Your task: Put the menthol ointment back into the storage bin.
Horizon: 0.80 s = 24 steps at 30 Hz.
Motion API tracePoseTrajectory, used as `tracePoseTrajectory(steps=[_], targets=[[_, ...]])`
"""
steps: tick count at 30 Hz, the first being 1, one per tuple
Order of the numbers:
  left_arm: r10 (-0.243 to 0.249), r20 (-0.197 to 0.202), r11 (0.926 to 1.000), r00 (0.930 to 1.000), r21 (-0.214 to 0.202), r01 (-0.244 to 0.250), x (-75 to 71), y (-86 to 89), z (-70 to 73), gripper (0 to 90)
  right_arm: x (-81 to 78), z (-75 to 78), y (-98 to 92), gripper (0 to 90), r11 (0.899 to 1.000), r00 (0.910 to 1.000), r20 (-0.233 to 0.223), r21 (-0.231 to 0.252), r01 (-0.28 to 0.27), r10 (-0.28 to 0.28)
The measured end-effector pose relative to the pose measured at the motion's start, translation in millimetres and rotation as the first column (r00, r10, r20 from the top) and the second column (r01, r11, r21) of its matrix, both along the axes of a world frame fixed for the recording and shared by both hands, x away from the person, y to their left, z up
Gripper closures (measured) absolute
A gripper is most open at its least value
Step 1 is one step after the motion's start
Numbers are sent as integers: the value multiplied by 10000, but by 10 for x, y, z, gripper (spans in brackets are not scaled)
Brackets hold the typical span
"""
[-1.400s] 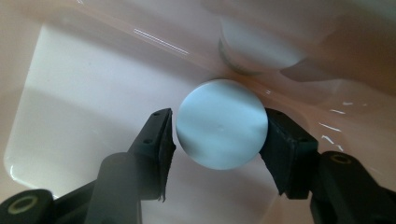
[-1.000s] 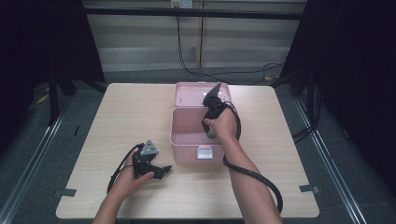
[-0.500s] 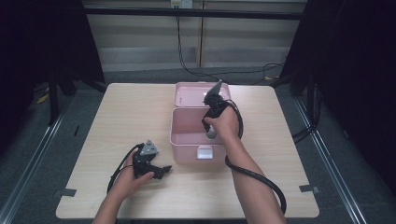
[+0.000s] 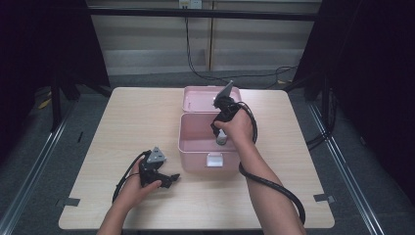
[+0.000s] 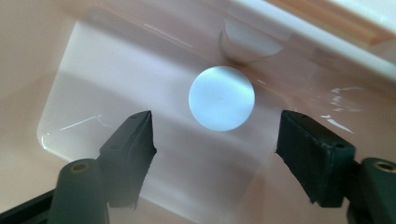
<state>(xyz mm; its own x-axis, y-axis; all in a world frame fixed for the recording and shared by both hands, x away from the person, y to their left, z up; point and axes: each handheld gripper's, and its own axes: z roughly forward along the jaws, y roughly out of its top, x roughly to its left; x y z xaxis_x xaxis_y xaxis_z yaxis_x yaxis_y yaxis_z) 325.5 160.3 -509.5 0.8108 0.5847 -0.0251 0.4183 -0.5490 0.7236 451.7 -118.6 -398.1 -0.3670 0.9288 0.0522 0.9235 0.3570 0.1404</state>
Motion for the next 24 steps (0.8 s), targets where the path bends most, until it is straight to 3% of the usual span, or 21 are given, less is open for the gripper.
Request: tracePoseTrajectory(steps=[10,24], targets=[[4,-9,10000,10000,-18,-4,0,0,0,125,-50,154,0,204,9996,9992,301,122,-259,255],[-2,-13,10000,10000,-16,2,0,0,0,125,-157,299,-111,175,9920,9942,473,765,-1002,968]])
